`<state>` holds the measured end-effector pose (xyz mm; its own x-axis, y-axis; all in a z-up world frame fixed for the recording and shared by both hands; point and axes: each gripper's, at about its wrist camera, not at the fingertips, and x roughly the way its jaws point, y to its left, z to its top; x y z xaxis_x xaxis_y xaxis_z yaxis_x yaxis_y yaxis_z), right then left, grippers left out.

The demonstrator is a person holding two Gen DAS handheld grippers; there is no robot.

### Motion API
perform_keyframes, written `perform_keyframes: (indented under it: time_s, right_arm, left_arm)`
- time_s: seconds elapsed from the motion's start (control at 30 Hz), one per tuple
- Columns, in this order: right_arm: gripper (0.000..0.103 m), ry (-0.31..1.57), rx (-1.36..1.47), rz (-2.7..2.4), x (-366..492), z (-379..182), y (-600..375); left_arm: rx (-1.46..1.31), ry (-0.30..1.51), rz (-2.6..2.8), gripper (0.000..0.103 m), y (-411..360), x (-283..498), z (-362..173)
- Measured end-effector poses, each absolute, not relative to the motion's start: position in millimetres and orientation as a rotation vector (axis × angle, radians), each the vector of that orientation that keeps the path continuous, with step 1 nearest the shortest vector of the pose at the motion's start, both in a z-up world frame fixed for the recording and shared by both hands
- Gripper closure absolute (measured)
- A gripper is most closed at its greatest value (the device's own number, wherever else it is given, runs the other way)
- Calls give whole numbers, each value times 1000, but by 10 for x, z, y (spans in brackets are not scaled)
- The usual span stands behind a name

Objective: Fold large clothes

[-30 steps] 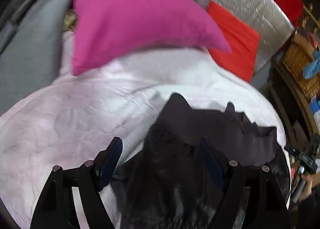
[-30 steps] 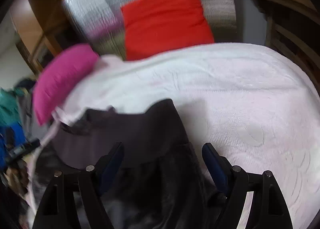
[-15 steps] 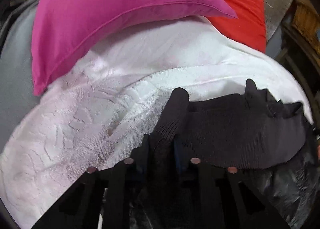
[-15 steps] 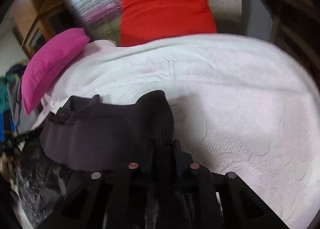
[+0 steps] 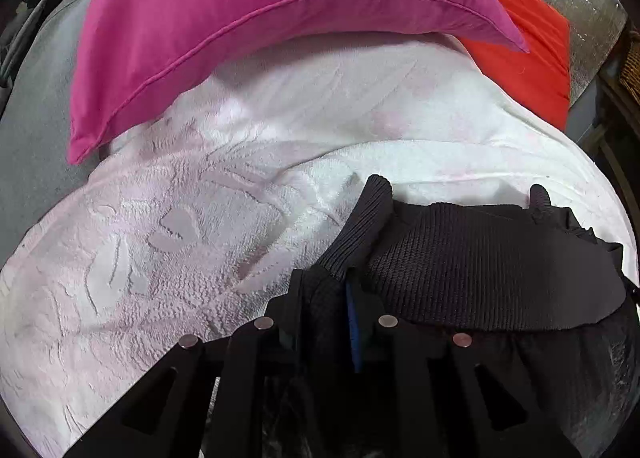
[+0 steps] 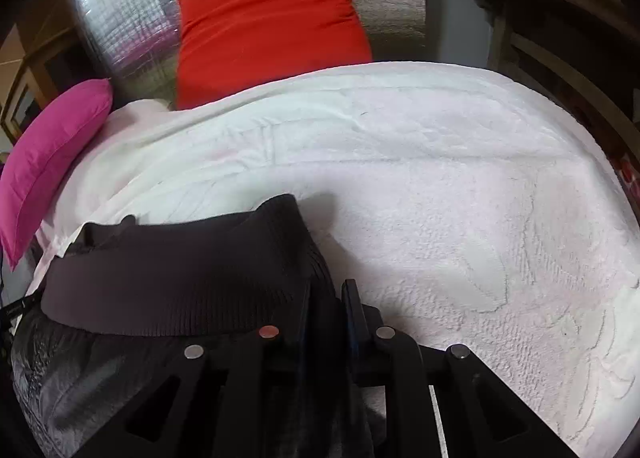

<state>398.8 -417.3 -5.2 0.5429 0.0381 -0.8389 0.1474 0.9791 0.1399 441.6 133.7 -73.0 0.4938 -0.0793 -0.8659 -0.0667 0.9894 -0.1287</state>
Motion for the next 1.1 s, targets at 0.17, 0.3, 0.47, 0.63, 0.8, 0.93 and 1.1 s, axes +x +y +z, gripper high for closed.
perform_keyframes:
  time_s: [0.17,0.3,0.47,0.63,0.8,0.93,1.1]
  right_arm:
    - [88,1011,158,-108,4036,-97,-4153]
    - [71,1001,140,-114,3997,-6,-4129]
    - [31,917,165,-132,3797,394,-4139]
    - [27,887,75,-42,3612,697,-3813]
    - [27,950,88,-64,3685,459,-3802]
    - [27,979,113,-81,3828,274,-3912]
    - [78,1044,107,-108,4061,31,-3975]
  left_arm:
    - [-100,1039,29,76,1254,4377,-713]
    - [-119,1022,37,61,1270,4315,-568]
    - [-203,923,103,54,1393,4070,-112]
    - [-170,818,-28,39,1134,3635,318]
    - [32,857,-206,38,522,3413,103]
    - [31,890,-303,38,294,3416,-51]
    - [167,985,-225,38,-48,3631,-389]
